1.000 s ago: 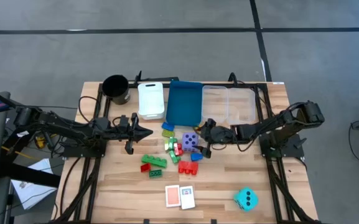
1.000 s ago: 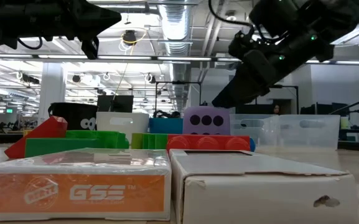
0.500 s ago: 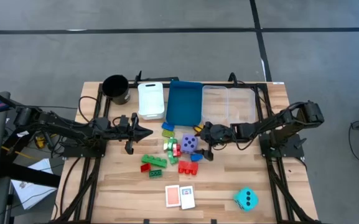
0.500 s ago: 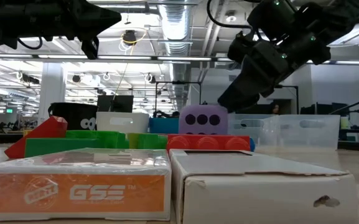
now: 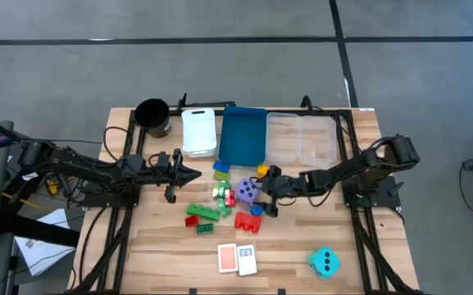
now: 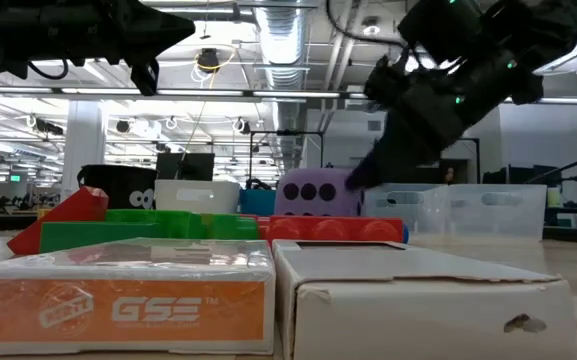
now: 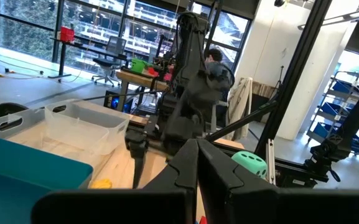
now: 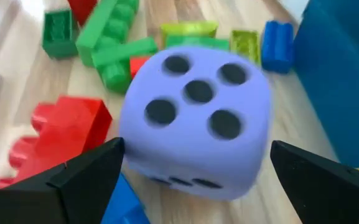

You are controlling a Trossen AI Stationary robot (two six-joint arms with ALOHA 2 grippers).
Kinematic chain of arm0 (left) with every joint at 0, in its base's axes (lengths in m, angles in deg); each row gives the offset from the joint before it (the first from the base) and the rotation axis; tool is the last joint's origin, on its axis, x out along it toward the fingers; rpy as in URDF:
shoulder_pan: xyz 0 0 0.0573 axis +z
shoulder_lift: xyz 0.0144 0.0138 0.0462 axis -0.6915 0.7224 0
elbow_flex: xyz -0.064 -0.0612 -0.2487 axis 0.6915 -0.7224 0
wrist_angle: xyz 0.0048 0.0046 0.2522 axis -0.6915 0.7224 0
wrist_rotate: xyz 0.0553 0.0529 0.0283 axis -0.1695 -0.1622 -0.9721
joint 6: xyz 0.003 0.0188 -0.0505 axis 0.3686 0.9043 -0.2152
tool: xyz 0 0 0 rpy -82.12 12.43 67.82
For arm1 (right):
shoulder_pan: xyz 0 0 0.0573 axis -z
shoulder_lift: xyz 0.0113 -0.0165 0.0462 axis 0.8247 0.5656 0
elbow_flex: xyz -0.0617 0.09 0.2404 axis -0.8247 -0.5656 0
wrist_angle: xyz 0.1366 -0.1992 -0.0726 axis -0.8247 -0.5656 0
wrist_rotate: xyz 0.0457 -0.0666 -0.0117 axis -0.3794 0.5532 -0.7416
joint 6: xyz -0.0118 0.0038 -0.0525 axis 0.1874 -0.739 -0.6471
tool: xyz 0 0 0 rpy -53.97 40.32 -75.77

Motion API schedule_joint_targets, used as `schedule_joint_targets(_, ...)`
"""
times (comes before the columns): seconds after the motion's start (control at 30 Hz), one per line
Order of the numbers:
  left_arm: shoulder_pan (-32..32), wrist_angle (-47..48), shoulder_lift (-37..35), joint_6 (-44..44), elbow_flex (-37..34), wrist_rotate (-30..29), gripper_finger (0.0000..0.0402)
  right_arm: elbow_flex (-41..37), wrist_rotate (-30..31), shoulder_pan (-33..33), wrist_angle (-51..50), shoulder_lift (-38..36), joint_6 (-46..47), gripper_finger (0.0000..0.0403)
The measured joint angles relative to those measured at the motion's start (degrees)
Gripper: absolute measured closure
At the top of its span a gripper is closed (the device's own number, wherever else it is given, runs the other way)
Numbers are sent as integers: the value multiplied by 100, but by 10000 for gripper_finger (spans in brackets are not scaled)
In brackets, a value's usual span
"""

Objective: Pick & Place Toys
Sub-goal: Put the violet dice into the blue bin

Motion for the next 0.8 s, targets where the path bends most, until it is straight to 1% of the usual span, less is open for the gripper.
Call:
schedule_joint_targets(0.17, 0, 26, 0, 0, 2, -1, 402, 595, 28, -89, -81, 692, 13, 3)
schedule_joint_targets(0.27, 0, 47, 0, 0, 2, 1, 402, 1063, 20, -92, -429, 1092, 59, 3)
schedule_joint_targets(0.5, 0, 109, 0, 0, 4, 1, 402, 2068, 40, -63, -1054, 1735, 568, 3)
schedule_joint_targets(0.63, 0, 305, 0, 1, 4, 1, 402, 2322, 83, -90, -1120, 1805, 779, 3)
schedule_joint_targets(0.73, 0, 499, 0, -15, 4, 1, 402, 2344, 297, -96, -1141, 1763, 917, 3)
schedule_joint_targets(0.8, 0, 763, 0, -106, 4, 1, 402, 2329, 322, -96, -1181, 1683, 957, 3)
